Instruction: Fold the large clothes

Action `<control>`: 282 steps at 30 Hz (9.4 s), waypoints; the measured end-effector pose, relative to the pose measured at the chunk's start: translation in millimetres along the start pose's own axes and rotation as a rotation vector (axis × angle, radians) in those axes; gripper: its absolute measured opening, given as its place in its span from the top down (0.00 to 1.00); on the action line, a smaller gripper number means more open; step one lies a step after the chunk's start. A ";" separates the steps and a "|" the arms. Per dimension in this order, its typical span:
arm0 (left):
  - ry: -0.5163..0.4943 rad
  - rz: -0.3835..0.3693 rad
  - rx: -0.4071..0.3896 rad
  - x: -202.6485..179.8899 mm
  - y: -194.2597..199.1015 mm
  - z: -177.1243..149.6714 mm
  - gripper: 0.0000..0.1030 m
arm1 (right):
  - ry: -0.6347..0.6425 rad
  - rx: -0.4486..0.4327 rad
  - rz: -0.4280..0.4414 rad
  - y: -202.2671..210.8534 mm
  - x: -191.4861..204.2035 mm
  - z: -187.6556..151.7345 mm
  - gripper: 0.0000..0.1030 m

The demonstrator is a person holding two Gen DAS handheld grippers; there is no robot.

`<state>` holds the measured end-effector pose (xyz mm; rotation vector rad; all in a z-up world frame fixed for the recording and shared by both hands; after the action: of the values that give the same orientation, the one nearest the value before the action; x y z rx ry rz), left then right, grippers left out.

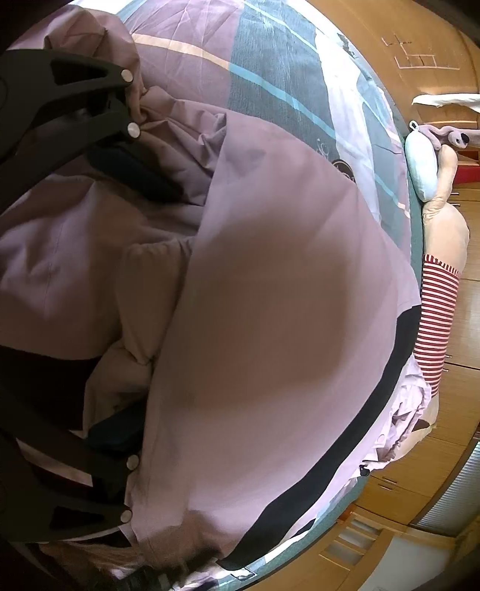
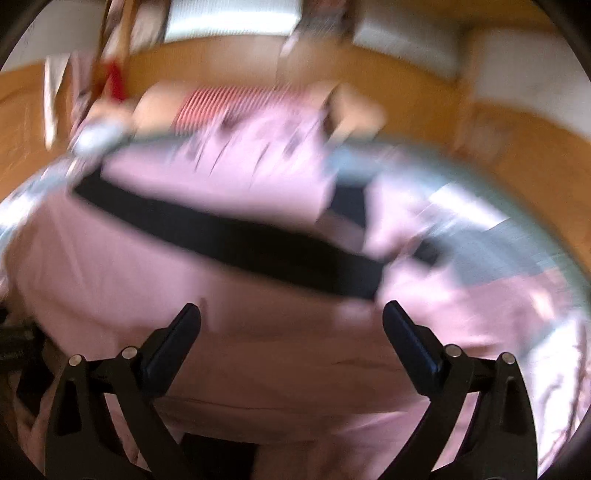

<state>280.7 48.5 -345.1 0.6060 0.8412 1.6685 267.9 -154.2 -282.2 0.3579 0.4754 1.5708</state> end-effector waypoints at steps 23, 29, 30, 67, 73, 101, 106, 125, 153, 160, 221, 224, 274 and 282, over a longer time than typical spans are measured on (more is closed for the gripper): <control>-0.096 0.071 -0.079 11.1 121.0 24.0 0.02 | -0.114 0.289 0.031 -54.1 -21.4 -28.8 0.01; -0.137 0.149 -0.079 37.7 135.3 16.8 0.02 | -0.110 0.292 0.027 -55.2 -21.5 -28.0 0.01; -0.122 0.149 -0.064 39.9 132.3 17.1 0.02 | -0.105 0.296 0.022 -54.9 -21.3 -28.0 0.01; 0.091 0.030 0.106 75.5 98.4 5.8 0.02 | 0.054 0.276 0.197 -22.5 92.6 38.0 0.01; 0.065 0.035 0.137 65.1 88.0 -5.0 0.02 | 0.055 0.505 0.262 -34.9 88.2 -15.3 0.01; -0.088 0.079 0.193 40.1 40.9 -33.7 0.02 | -0.448 0.416 0.001 -282.7 -32.3 159.0 0.71; -0.089 0.082 0.194 40.9 41.8 -33.5 0.02 | -0.336 0.202 0.118 -206.6 -8.8 202.8 0.85; 0.187 -0.080 0.098 84.6 80.6 8.6 0.02 | -0.278 0.204 0.137 69.3 -104.5 6.7 0.20; 0.186 -0.034 0.044 104.8 107.2 31.3 0.02 | -0.035 0.466 0.404 57.6 144.9 11.1 0.99; 0.162 -0.020 0.016 106.1 119.6 33.0 0.02 | -0.051 0.337 0.373 84.6 144.0 52.4 1.00; -0.037 -0.010 -0.005 50.0 114.7 24.3 0.02 | -0.008 0.233 0.256 92.9 71.2 64.6 0.43; -0.037 -0.011 -0.004 51.6 116.0 25.2 0.02 | 0.023 0.319 0.235 55.6 84.2 52.5 0.43; -0.113 -0.008 -0.089 -4.9 105.1 8.5 0.02 | 0.100 0.109 0.292 106.6 -38.9 34.7 0.09; -0.021 -0.040 -0.247 -10.6 169.5 17.5 0.02 | -0.245 0.077 0.280 130.5 -73.1 59.5 0.01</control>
<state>194.7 20.1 -200.4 0.4326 0.6162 1.6949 189.5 -224.8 -160.6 0.6908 0.3051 1.7524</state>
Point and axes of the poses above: each gripper's, at about its wrist camera, not at the fingertips, and y roughly against the way its jaws point, x to its left, z to its top, the point moved 8 cm from there along -y, roughly the way its jaws point, and after that the axes turned 5 degrees about z, right-handed, at the moved point
